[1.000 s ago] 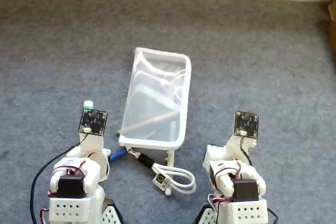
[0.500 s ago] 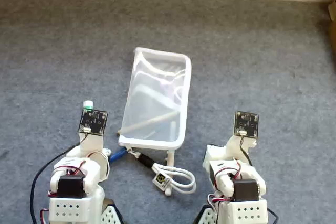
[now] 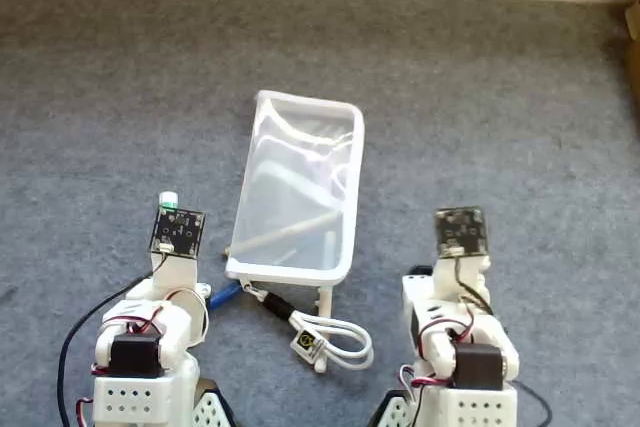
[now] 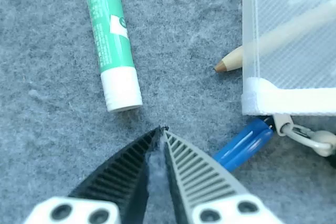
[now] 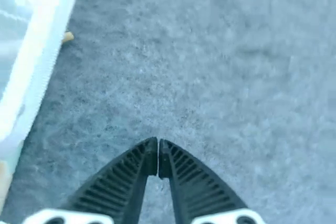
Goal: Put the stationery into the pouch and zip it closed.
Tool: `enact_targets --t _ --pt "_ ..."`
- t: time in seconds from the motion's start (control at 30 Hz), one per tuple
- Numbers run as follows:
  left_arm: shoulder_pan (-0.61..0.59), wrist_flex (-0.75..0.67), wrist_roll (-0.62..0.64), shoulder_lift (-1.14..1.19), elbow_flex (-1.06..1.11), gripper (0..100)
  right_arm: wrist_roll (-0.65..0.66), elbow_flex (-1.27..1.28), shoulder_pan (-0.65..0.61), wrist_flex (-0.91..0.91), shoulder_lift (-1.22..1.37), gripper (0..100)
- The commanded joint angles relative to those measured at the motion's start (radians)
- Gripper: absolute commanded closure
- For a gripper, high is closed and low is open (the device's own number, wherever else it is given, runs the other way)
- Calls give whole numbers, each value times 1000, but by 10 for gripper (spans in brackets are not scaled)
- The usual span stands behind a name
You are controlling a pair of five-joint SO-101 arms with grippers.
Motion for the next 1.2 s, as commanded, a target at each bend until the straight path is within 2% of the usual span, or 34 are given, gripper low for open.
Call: enact_targets --t 0.0,0.23,0.43,0.67,0.8,0.9,1.17 --pt "-5 5 -6 -5 19 993 98 -127 8 -35 -12 982" --pt "-5 5 -6 -5 19 993 78 -257 -71 -24 -1 981" --pt "-5 5 -6 -5 19 993 2 -335 -251 5 -1 929" --pt "-5 5 -6 -5 19 993 -6 -335 -441 -2 -1 923" --pt "-5 5 -6 -5 19 993 -37 -331 -481 -18 4 843" --pt "-5 5 -6 -5 19 993 -110 -332 -484 -51 73 797" --pt "-5 5 -6 -5 19 993 -121 -384 -648 -65 449 796"
